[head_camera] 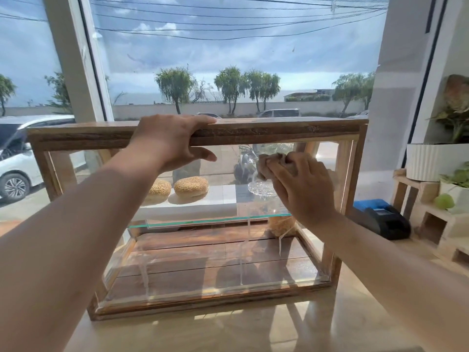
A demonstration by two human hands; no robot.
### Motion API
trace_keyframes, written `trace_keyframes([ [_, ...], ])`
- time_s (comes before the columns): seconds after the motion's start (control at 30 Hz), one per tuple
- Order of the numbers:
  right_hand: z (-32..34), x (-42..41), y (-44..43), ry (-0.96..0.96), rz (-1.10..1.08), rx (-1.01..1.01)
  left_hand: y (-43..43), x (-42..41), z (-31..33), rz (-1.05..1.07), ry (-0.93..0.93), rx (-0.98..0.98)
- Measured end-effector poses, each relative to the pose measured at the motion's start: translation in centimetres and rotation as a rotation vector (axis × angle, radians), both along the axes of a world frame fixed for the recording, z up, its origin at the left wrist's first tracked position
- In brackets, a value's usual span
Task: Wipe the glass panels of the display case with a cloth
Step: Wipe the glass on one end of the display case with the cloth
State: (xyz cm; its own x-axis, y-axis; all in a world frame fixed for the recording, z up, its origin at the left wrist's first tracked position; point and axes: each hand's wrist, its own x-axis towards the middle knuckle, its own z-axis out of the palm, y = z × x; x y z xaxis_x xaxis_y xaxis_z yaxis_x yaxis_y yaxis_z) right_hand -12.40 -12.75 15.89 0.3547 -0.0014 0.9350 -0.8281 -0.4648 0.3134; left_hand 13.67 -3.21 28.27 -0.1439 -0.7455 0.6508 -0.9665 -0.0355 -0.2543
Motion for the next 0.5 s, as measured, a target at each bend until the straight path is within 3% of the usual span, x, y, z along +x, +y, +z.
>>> trace_keyframes([
  [0.07,0.6,2.5,0.5,-0.077,0.017,-0.011,-0.1,0.0,0.0,-0.008,-0.004,-0.006],
  [0.13,0.5,5.2,1.1,-0.034,0.064,-0.034,0.1,0.4,-0.1,-0.007,-0.007,-0.012],
  [0.23,-0.5,5.5,0.7,0.207,0.108,-0.127,0.1,0.6,-0.2,-0.011,-0.010,-0.025],
  [0.37,-1.2,-0.4,-1.5,0.430,0.027,-0.251,-0.2,0.3,-0.1,-0.019,-0.028,-0.025],
  [0.5,0.6,-5.7,-3.5,0.317,-0.075,-0.229,-0.3,0.3,0.1,-0.017,-0.029,-0.024],
])
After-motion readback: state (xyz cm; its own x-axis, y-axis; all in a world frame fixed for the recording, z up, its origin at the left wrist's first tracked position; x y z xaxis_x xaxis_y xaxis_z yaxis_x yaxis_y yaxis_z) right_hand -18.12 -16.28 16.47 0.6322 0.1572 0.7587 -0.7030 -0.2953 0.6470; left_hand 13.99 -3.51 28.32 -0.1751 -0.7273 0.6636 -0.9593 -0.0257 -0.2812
